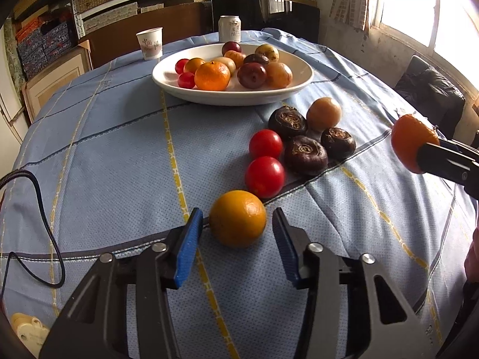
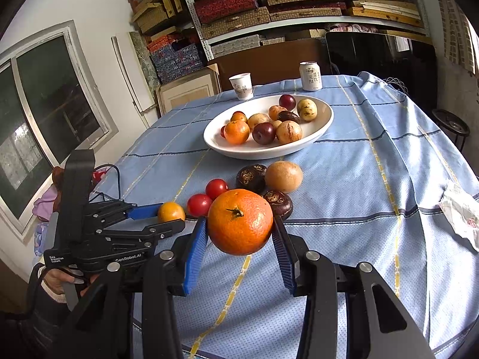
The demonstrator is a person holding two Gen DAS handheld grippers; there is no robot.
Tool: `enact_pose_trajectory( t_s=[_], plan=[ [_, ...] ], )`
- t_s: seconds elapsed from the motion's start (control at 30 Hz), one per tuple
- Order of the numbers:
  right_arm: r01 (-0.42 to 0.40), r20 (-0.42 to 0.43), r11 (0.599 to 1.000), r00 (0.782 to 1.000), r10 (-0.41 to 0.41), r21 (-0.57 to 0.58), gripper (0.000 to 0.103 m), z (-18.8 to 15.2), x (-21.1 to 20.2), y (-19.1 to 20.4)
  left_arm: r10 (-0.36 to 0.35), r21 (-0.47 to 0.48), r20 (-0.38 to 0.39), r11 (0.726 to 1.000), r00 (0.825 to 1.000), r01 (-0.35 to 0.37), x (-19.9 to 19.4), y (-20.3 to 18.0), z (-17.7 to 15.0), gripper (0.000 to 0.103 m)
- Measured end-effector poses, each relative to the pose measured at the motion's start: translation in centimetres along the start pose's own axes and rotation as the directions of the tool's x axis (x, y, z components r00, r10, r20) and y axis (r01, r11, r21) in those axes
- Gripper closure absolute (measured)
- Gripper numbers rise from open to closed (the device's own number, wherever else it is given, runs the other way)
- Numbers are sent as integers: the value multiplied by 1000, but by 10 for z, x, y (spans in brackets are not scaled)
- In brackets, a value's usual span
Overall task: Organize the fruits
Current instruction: 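Grasp an orange fruit with the left tool while the right tool holds the tangerine, then carry the orange fruit and tangerine onto the plate and open both tools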
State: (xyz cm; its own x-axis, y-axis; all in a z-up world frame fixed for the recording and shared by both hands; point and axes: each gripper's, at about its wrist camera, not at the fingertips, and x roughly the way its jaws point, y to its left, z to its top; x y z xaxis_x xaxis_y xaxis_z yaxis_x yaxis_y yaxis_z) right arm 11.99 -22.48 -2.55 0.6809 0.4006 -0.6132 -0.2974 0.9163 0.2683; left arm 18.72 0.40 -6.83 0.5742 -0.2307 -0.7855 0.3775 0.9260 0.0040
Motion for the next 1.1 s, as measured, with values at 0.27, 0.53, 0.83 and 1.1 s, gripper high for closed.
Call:
enact_pose_trajectory(
  t_s=[0.27,0.53,0.83,1.1],
  plan=[
    [-14,-18,1000,1000,14,-2,59,6,0,-7,17,-50,-2,999,1000,-17,-4,7,2,66],
    [-46,7,994,999,47,-100,59,82,19,-22,48,-115,88,993,995,-38,-27,37,73,66],
    [-6,-24,1000,1000,5,-30,59,153,118,-67,78,-177,72,982,994,-64,45,53,161,66],
    [16,-55,999,998,-18,-32,59,156,147,-78,68,-211,38,976,997,-59,79,68,172,66]
  ],
)
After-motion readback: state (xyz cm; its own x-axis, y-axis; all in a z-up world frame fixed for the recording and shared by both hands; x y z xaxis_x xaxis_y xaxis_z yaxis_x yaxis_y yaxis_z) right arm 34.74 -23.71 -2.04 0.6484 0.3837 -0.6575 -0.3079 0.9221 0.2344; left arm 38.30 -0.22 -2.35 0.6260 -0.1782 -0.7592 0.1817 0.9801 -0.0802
